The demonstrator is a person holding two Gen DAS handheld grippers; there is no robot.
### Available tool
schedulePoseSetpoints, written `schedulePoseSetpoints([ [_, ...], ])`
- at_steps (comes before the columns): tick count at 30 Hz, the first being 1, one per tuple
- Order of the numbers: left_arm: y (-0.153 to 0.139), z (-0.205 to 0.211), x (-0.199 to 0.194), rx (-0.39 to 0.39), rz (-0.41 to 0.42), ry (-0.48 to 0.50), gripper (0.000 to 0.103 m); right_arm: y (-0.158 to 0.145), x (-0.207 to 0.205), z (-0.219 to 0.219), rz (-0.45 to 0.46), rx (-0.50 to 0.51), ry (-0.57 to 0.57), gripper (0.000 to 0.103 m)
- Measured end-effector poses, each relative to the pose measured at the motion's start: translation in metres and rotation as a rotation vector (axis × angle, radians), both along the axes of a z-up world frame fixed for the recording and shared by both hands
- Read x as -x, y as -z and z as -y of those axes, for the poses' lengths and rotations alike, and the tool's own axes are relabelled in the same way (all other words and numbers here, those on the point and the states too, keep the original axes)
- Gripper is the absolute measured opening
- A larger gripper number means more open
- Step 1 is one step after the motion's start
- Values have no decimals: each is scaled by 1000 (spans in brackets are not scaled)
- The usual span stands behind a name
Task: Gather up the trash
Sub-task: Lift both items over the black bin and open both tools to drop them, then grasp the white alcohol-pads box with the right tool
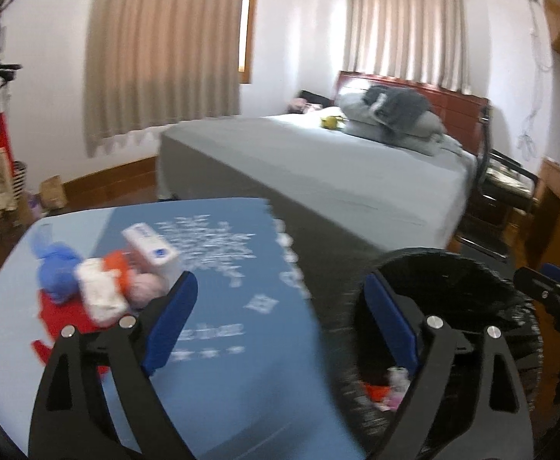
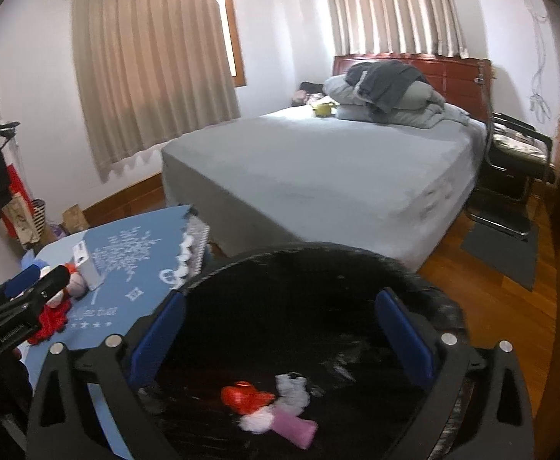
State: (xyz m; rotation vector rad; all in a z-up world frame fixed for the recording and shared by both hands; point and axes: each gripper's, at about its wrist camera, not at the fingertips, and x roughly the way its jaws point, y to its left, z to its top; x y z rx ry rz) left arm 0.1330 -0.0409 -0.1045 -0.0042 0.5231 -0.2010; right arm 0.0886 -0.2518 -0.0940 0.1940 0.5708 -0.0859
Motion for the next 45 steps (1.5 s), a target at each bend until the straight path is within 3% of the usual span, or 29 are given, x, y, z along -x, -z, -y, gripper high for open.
schedulePoseSetpoints([
  [12,-6,-95,4,-46,21,-230,87,2,-46,-87,10,-5,-185,97],
  [30,1,-186,-34,-42,17,-409,86,15,-144,-210,6,-5,-396,97],
  [45,19,-209,-59,-32,-10,-430,82,56,-205,-272,-98,23,-544,70],
])
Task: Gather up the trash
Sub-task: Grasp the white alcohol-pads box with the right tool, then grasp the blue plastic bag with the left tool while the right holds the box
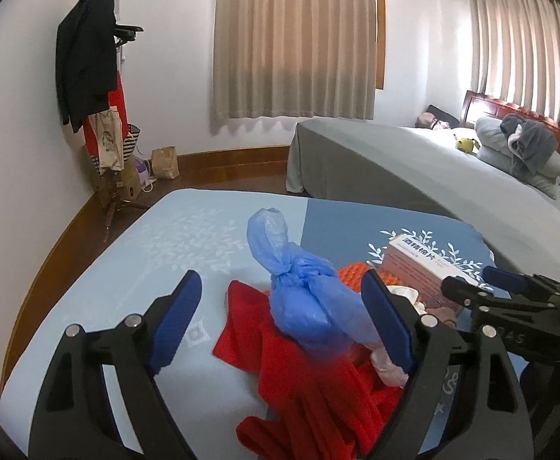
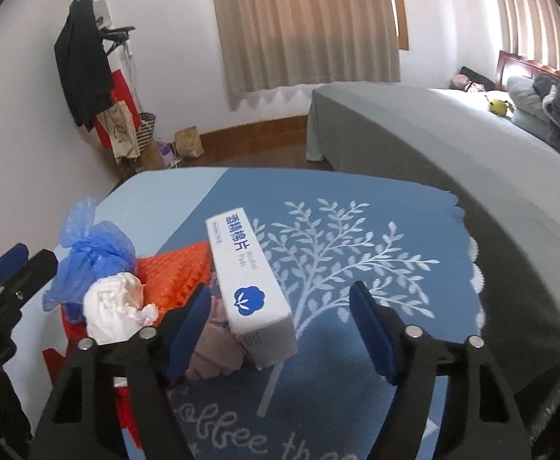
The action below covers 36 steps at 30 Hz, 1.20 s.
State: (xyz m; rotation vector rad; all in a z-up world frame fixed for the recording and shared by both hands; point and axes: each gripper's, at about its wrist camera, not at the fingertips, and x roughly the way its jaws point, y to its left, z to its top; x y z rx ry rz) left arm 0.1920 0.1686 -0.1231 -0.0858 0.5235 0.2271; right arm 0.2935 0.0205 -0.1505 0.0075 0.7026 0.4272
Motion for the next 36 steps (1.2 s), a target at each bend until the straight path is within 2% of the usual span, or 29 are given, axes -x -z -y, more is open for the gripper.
schedulePoseSetpoints([
  [6,6,3,-10,3,-13,20,79,13,-9,-6,-46,-1,-23,59],
  [9,8,5,-15,7,-23,31,75,15,-14,-7,-73,-22,-37,50],
  [10,9,5,-16,10,-26,34,74,16,-14,-8,-77,-26,-46,43],
  [11,10,5,-17,13,-27,37,73,16,-14,-8,-82,-31,-59,40],
  [14,13,6,-20,26,-36,52,62,14,-10,-9,-73,-26,-59,35],
  [16,14,6,-22,35,-42,63,48,9,-5,-7,-49,-33,-43,30],
  [22,15,8,-26,36,-55,78,21,-7,7,6,1,-46,-2,30],
  [25,13,9,-24,37,-49,86,13,-15,16,12,28,-40,22,30],
  [29,7,10,-15,37,-30,94,12,-21,28,19,50,-18,50,30],
  [33,10,13,-12,35,-38,103,14,-15,34,24,25,-1,76,30],
  [35,14,15,-15,34,-53,102,26,-8,33,24,4,14,80,30],
  [36,16,15,-16,37,-56,98,38,-3,33,24,-9,17,81,30],
])
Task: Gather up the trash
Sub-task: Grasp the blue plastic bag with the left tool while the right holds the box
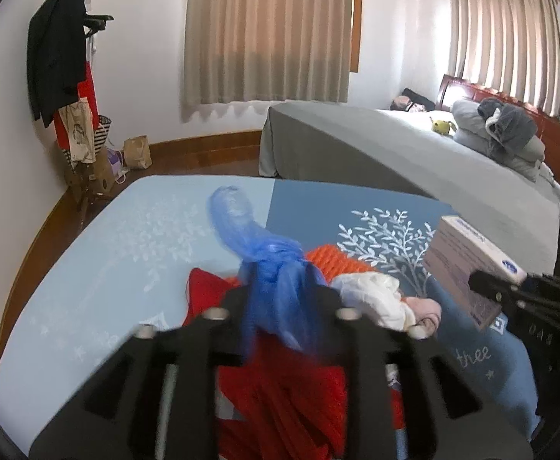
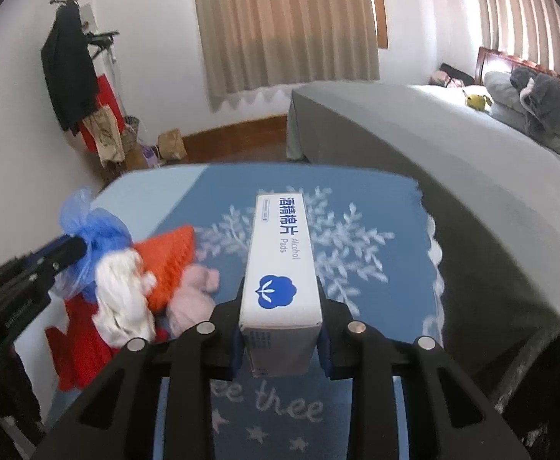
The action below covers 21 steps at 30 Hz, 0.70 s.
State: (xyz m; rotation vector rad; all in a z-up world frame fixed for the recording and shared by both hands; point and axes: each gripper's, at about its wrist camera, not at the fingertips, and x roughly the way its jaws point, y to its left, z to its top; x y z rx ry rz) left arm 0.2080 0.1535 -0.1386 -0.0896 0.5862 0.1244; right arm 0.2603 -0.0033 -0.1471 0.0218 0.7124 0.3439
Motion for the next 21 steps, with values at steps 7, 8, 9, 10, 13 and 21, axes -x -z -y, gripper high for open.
schedulePoseSetpoints([
  [7,11,-3,-11,21,-34,7,45,15,-2,2,-40,-1,-6,31],
  [8,13,-5,-12,29,-39,9,39,16,-2,3,-44,-5,-6,32],
  [9,14,-7,-13,41,-40,11,34,17,-3,4,-50,-11,-4,32],
  [10,13,-9,-13,48,-38,12,29,19,-3,5,-56,-14,-5,32],
  [13,9,-13,-8,54,-18,17,19,20,-1,6,-57,-8,-15,30],
  [21,-15,-11,8,60,46,13,11,0,12,14,-8,-45,-4,30],
])
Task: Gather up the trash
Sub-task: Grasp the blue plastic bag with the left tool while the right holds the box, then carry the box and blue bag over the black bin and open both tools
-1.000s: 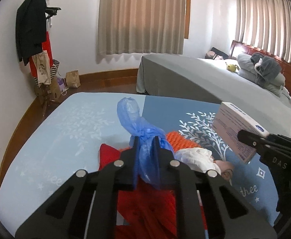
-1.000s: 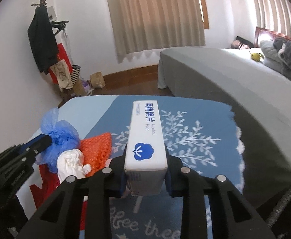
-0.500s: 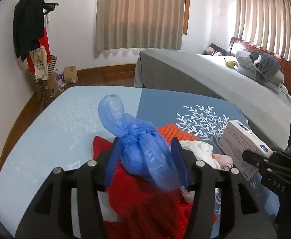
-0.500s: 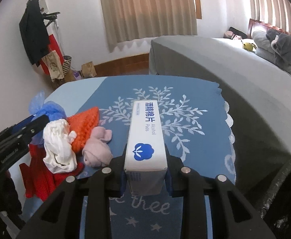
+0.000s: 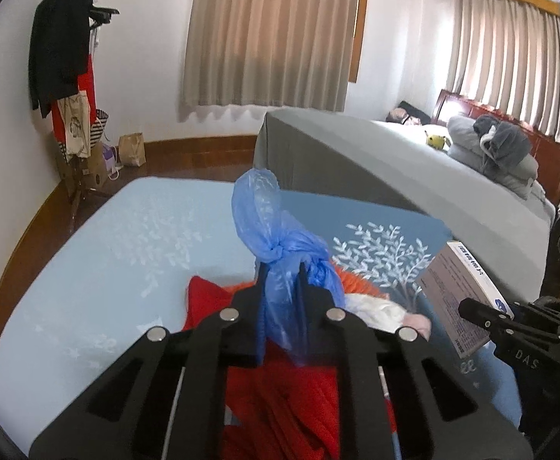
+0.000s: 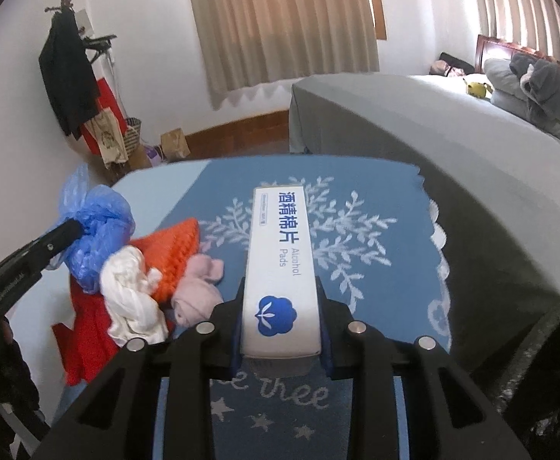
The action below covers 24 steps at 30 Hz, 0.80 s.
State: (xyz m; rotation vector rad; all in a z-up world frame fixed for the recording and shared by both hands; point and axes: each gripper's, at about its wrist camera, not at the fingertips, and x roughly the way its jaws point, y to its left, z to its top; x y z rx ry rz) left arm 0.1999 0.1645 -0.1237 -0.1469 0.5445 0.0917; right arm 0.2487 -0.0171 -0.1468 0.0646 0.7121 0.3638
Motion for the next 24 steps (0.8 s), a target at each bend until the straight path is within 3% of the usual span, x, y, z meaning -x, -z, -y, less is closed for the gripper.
schedulePoseSetpoints([
  [9,-24,12,21,-13,46,-3,11,-31,22,18,49,-40,19,30],
  [24,-44,66,51,-4,70,95,11,-60,62,60,92,-43,66,30],
])
